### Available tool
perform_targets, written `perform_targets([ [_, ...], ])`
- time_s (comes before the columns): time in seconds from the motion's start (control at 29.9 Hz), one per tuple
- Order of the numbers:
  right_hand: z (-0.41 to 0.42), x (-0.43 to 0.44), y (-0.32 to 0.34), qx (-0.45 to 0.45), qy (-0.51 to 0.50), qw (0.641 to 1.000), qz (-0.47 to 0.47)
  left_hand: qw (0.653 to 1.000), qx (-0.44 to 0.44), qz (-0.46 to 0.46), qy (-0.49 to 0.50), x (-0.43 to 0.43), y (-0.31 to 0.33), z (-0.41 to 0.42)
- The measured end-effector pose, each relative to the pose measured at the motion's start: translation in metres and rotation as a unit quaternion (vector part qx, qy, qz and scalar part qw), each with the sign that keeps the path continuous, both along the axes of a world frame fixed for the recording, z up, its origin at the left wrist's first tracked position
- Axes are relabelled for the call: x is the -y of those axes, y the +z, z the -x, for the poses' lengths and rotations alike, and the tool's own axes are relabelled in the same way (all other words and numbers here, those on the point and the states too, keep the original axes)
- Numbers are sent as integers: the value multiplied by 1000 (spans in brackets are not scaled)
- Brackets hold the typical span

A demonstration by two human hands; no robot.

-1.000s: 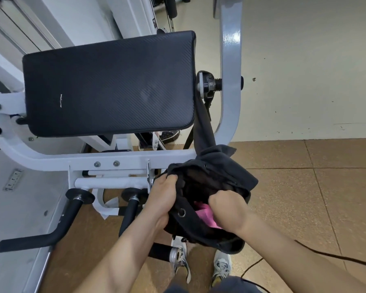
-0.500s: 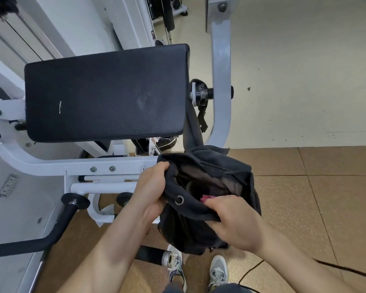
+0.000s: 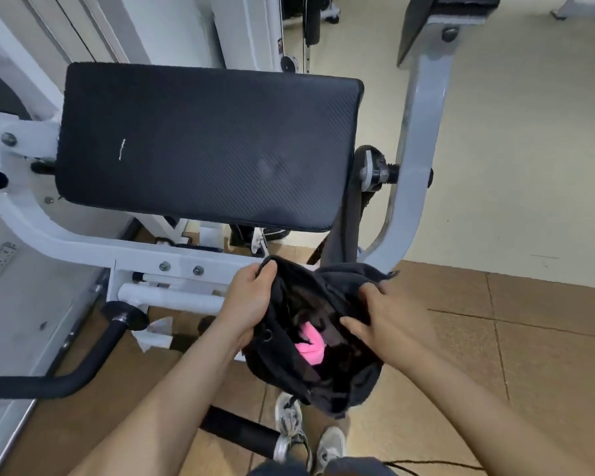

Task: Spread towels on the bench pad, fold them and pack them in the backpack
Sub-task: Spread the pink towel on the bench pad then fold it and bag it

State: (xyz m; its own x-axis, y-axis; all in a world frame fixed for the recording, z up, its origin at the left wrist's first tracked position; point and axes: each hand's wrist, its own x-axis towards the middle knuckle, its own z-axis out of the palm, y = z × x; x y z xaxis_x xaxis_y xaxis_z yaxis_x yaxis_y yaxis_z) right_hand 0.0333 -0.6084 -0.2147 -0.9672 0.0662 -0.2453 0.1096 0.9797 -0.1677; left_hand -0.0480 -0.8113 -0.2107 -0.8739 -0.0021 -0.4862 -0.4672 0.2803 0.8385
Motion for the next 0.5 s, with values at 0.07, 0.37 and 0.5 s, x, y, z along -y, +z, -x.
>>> perform_targets([
  [0.07,7,2,-20,75,-13,996,-44,1000,3,-5,14,-1,-9,3],
  [0.37,53,-16,-30,58,63,995,51,955,-59,252,-145,16,-30,9],
  [0.5,92,-44,-7,69,91,977,180,905,-7,396,-153,14,-52,-1],
])
